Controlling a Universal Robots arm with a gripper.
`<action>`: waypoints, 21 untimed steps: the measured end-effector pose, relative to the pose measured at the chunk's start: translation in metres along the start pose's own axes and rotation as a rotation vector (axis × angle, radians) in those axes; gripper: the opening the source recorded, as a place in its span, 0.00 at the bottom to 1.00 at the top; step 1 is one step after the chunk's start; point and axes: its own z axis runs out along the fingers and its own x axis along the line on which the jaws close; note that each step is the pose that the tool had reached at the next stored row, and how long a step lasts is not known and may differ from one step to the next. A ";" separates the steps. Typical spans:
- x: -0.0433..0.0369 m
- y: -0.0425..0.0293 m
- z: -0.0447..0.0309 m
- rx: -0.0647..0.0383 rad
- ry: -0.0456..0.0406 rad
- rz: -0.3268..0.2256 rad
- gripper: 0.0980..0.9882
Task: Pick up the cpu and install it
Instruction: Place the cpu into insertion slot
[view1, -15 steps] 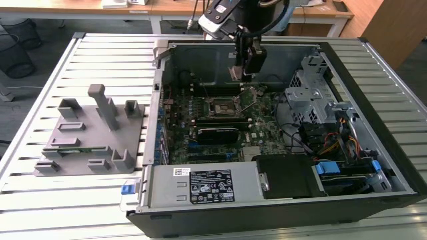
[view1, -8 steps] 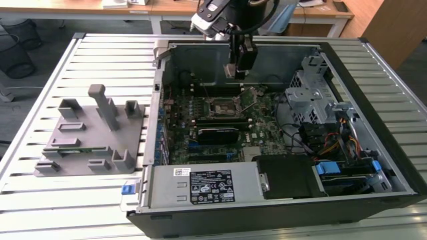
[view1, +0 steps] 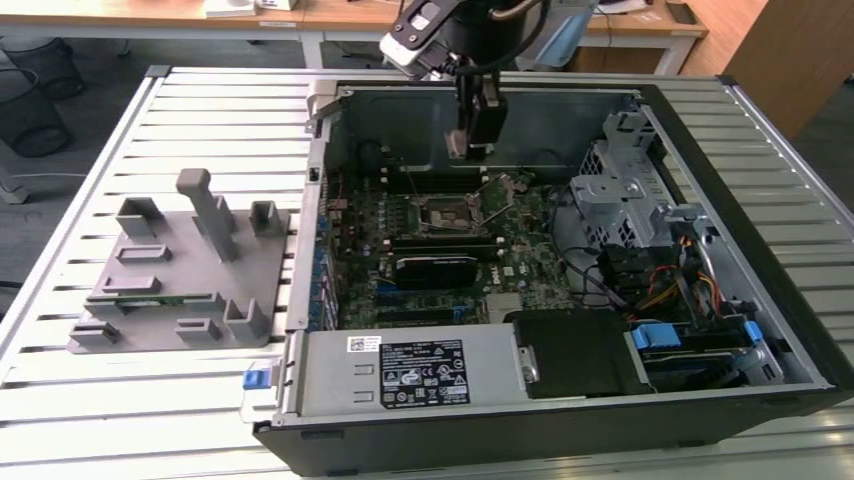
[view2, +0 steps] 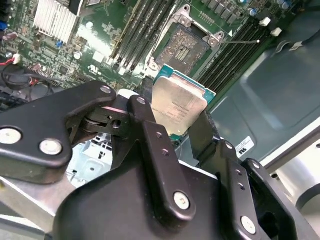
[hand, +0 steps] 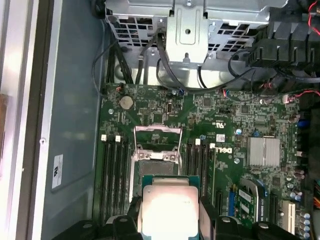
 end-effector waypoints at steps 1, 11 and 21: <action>0.0007 -0.0001 0.0019 0.000 0.0000 0.002 0.49; 0.0031 -0.0018 0.0197 -0.003 0.0052 -0.039 0.49; 0.0028 -0.0025 0.0288 -0.005 0.0069 -0.039 0.49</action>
